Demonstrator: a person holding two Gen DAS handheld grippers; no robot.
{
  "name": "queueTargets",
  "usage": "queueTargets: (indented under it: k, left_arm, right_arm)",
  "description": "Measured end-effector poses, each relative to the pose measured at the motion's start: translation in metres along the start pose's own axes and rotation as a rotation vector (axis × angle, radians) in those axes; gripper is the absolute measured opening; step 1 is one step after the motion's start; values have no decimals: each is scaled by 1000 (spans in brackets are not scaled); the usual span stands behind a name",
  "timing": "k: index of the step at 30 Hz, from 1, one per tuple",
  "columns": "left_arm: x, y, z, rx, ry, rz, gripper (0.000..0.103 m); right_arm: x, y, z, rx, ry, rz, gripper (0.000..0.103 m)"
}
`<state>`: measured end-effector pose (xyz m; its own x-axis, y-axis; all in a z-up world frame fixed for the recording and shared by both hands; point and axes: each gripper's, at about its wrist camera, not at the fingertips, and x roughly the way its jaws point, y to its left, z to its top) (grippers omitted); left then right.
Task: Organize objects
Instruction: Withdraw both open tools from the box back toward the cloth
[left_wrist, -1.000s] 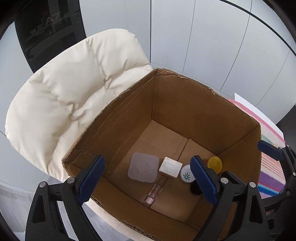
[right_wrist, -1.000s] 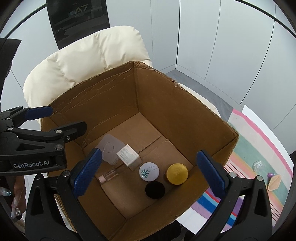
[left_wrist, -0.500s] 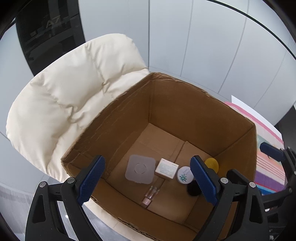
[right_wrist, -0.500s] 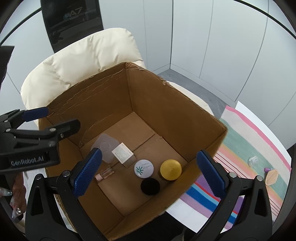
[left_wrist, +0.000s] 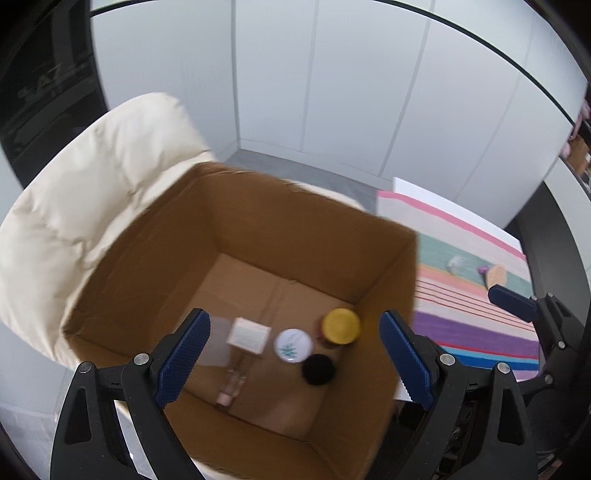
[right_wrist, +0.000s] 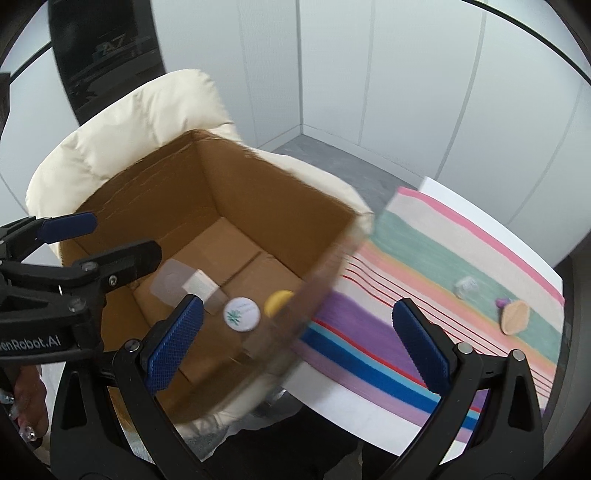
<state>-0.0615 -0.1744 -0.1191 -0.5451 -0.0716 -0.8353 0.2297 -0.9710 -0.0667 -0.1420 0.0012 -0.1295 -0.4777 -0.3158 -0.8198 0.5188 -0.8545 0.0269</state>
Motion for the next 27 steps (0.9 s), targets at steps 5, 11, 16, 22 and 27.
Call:
queueTargets:
  k: [5, 11, 16, 22, 27]
  left_arm:
    - [0, -55, 3, 94, -18, -32, 94]
    - [2, -123, 0, 199, -5, -101, 94]
    - [0, -178, -8, 292, -12, -134, 94]
    - [-2, -236, -16, 380, -18, -180, 94]
    - [1, -271, -23, 430, -20, -180, 94]
  right_arm:
    - [-20, -40, -20, 58, 1, -55, 103]
    - [-45, -94, -50, 150, 7, -129, 103]
    - [-66, -133, -77, 219, 10, -188, 103]
    - [-96, -178, -111, 304, 6, -248, 103]
    - [-108, -207, -129, 364, 6, -257, 103]
